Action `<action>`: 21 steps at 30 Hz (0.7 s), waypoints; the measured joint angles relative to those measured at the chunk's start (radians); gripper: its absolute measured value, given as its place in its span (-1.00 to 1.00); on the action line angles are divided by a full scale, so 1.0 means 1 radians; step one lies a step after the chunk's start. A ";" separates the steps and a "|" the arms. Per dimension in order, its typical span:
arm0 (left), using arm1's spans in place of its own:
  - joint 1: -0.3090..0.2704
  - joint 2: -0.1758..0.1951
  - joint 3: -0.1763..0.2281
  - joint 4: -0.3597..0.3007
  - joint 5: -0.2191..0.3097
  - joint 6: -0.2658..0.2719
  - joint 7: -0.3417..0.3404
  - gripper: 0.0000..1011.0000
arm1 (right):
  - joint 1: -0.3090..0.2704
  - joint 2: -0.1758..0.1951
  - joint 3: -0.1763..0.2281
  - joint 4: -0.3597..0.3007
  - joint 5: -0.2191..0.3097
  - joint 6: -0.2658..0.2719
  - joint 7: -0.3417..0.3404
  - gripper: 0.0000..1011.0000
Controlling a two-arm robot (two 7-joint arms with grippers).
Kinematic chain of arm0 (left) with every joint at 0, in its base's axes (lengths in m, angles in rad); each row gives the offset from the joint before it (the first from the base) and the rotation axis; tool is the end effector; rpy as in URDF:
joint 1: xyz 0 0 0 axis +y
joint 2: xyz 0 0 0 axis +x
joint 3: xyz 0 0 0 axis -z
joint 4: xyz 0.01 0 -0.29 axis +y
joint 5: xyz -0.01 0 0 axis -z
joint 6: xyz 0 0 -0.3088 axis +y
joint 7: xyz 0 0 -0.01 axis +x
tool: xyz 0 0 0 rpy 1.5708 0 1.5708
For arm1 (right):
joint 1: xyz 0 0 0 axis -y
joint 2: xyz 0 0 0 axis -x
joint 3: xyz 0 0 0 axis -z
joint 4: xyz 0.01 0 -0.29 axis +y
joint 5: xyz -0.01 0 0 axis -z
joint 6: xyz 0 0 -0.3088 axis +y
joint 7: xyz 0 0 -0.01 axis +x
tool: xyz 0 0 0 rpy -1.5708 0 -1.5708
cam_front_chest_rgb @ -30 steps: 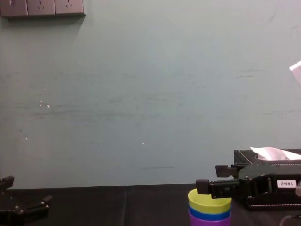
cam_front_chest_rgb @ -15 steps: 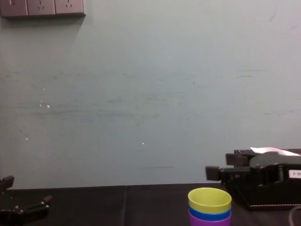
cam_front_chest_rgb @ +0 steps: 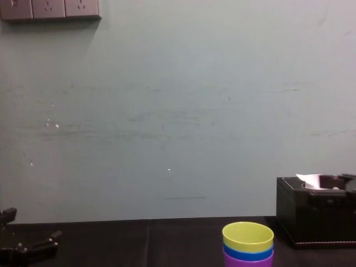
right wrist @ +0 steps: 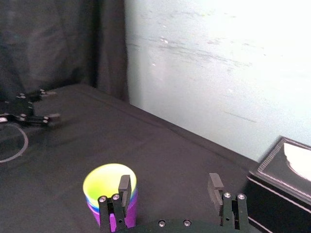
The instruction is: Stack the three plastic cups sequentially using one hand.
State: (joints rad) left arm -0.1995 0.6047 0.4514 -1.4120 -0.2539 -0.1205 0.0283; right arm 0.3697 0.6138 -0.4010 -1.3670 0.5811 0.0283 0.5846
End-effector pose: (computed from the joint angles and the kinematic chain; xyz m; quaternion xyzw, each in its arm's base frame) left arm 0.3581 0.0827 -0.3023 0.1415 -0.1325 0.5799 0.7913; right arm 0.4085 -0.1077 -0.2386 -0.0621 -0.0044 -0.3834 0.9215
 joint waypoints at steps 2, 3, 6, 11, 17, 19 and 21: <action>0.000 0.000 0.000 0.000 0.000 0.000 0.000 1.00 | -0.008 0.003 0.010 0.011 -0.002 -0.003 -0.004 0.98; 0.000 0.000 0.000 0.000 0.000 0.000 0.000 1.00 | -0.010 0.004 0.014 0.016 -0.003 -0.004 -0.005 0.98; 0.000 0.000 0.000 0.000 0.000 0.000 0.000 1.00 | -0.017 0.005 0.028 0.034 -0.004 -0.007 -0.006 0.98; 0.000 0.000 0.000 0.000 0.000 0.000 0.000 1.00 | -0.026 0.004 0.043 0.056 -0.004 -0.012 -0.005 0.98; 0.000 0.000 0.000 0.000 0.000 0.000 0.000 1.00 | -0.033 -0.001 0.055 0.081 -0.005 -0.014 0.002 0.98; 0.000 0.000 0.000 0.000 0.000 0.000 0.000 1.00 | -0.035 -0.003 0.057 0.088 -0.006 -0.014 0.006 0.98; 0.000 0.000 0.000 0.000 0.000 0.000 0.000 1.00 | -0.037 -0.004 0.057 0.093 -0.007 -0.014 0.009 0.98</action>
State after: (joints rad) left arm -0.1995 0.6047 0.4514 -1.4120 -0.2539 -0.1205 0.0283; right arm 0.3323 0.6100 -0.3438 -1.2745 0.5737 0.0143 0.5936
